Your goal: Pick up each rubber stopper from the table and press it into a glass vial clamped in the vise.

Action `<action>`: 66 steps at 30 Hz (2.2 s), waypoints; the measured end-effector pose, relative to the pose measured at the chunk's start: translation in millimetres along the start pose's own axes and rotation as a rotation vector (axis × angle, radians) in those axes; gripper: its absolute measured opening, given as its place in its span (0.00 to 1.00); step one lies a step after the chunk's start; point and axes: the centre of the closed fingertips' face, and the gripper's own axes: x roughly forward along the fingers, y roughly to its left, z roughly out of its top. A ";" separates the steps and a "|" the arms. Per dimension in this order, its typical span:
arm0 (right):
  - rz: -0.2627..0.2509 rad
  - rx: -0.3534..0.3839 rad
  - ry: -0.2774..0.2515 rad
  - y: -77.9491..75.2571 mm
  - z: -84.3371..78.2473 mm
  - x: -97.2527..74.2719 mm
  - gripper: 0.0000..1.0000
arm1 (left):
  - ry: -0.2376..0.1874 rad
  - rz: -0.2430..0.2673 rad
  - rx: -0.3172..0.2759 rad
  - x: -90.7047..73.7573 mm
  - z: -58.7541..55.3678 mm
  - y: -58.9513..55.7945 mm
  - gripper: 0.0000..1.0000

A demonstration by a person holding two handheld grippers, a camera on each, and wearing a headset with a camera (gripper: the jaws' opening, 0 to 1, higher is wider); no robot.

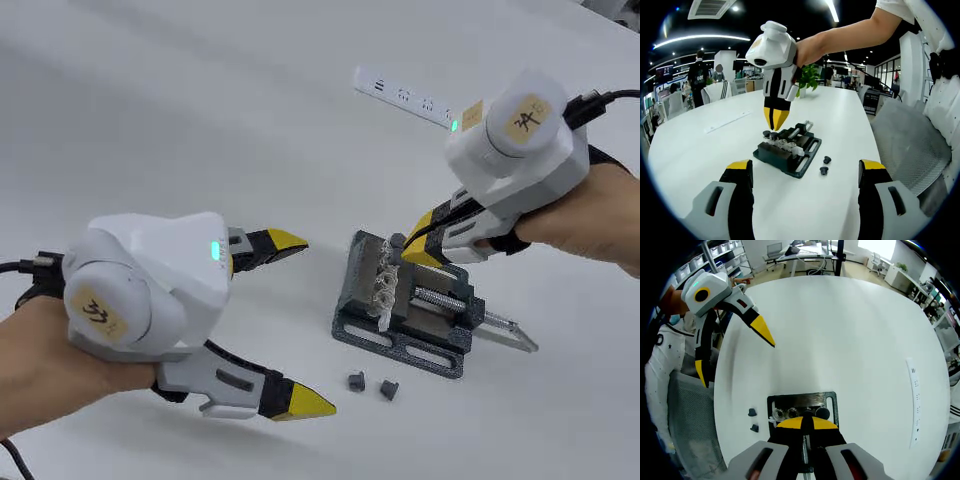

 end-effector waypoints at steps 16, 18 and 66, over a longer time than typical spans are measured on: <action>0.008 0.003 -0.001 -2.0 -0.9 5.5 0.00 | -0.001 -0.001 -0.004 1.1 0.0 -0.9 0.85; 0.009 0.002 0.001 -1.7 -1.3 6.0 0.00 | -0.001 -0.001 -0.002 1.1 -0.2 -0.9 0.85; 0.010 -0.041 0.085 -3.3 0.6 13.0 0.00 | -0.003 -0.007 -0.011 6.1 -4.8 -1.8 0.94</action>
